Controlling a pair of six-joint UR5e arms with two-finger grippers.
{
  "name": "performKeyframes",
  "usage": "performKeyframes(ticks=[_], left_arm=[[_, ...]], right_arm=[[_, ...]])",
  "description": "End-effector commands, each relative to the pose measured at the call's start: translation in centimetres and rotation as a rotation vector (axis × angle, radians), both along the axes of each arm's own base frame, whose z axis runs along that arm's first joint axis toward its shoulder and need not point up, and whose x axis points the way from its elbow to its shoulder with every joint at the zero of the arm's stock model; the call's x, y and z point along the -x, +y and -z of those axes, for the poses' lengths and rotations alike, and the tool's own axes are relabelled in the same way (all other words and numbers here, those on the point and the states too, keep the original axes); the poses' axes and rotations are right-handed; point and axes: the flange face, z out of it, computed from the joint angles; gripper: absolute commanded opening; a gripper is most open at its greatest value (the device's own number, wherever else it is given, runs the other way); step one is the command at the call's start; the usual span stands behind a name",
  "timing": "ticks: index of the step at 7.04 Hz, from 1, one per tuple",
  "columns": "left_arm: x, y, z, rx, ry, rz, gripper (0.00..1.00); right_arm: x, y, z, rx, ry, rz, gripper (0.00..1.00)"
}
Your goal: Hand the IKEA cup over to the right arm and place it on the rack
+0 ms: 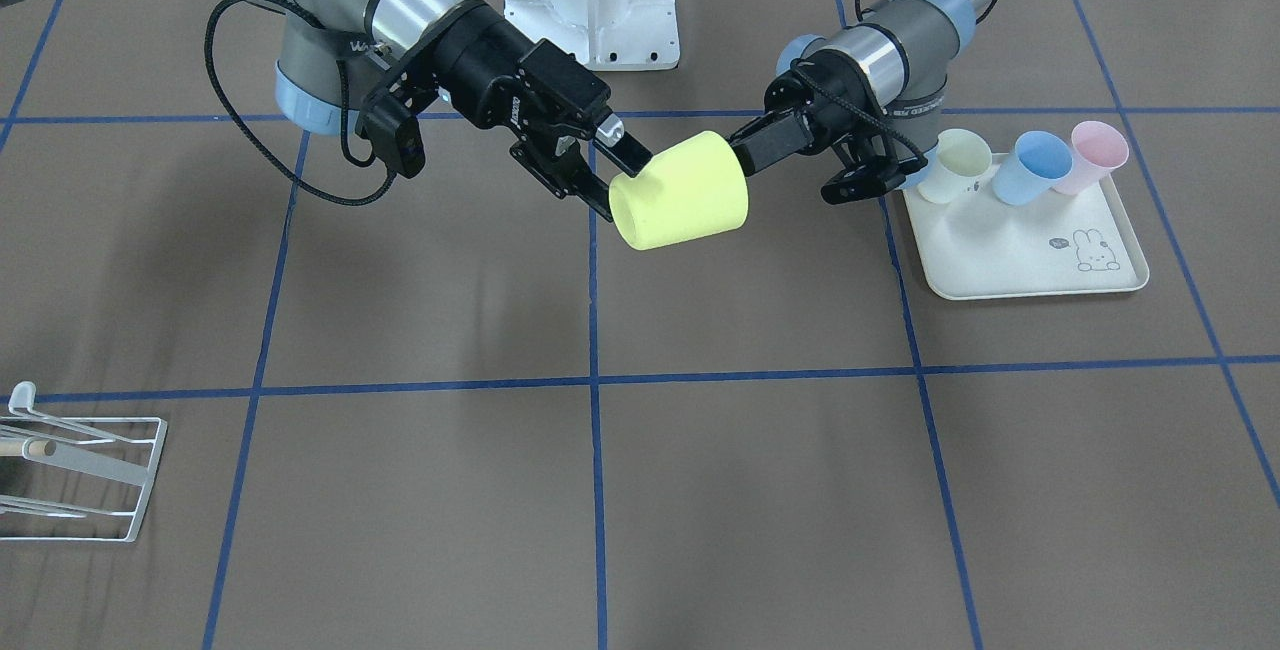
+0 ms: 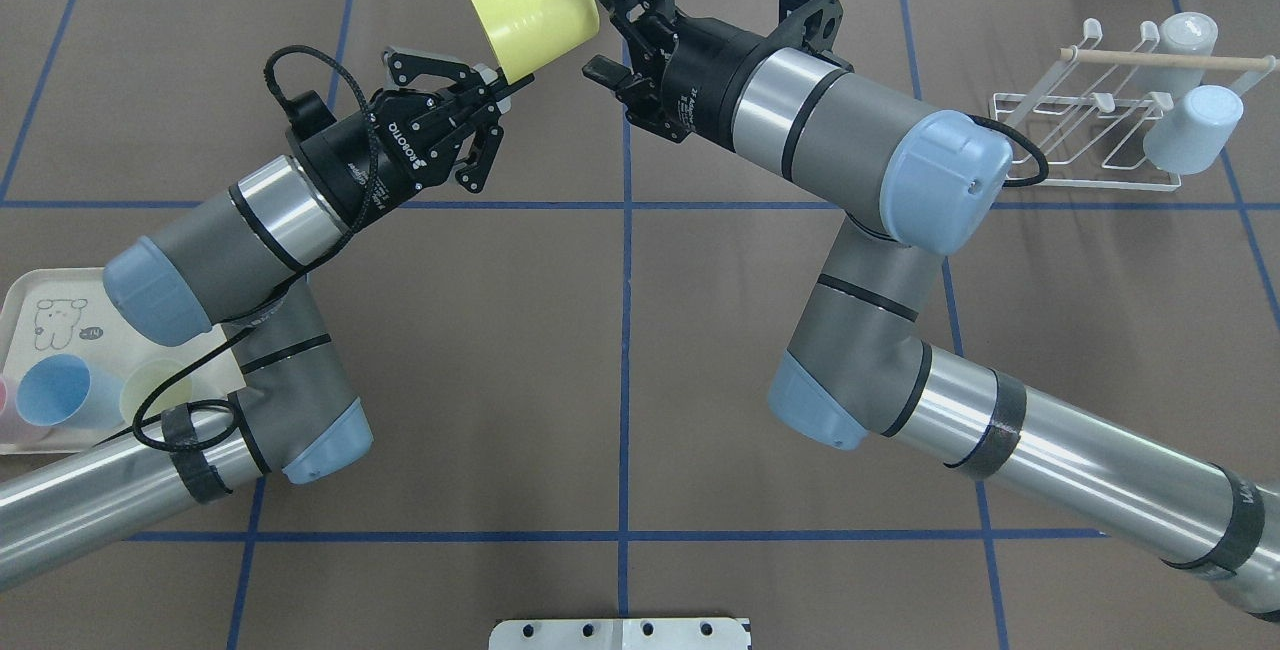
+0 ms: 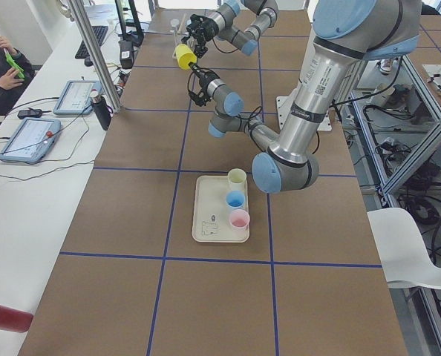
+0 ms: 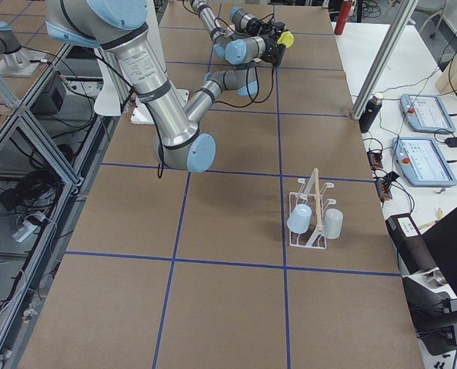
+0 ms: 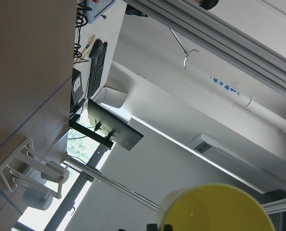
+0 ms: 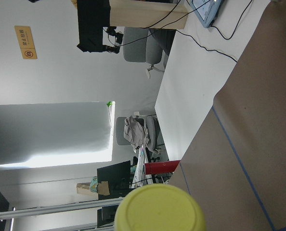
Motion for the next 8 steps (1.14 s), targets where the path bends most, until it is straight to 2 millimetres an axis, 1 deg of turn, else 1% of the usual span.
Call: performKeyframes(ticks=[1,4,6,8], left_arm=[[-0.5,0.2,0.4,0.009,-0.002,-0.001,0.00],[-0.8,0.6,0.9,0.002,0.006,-0.006,0.00],[-2.0,1.7,1.0,0.025,0.021,0.002,0.00],[-1.8,2.1,1.6,0.020,0.037,0.002,0.00]], right_arm=[[0.2,0.2,0.0,0.001,-0.001,0.002,0.99],[0.3,0.2,0.0,0.004,-0.003,-0.006,0.99],[0.3,0.2,0.2,0.005,-0.007,-0.014,0.99],[0.4,0.2,0.3,0.005,-0.007,-0.012,0.99]])
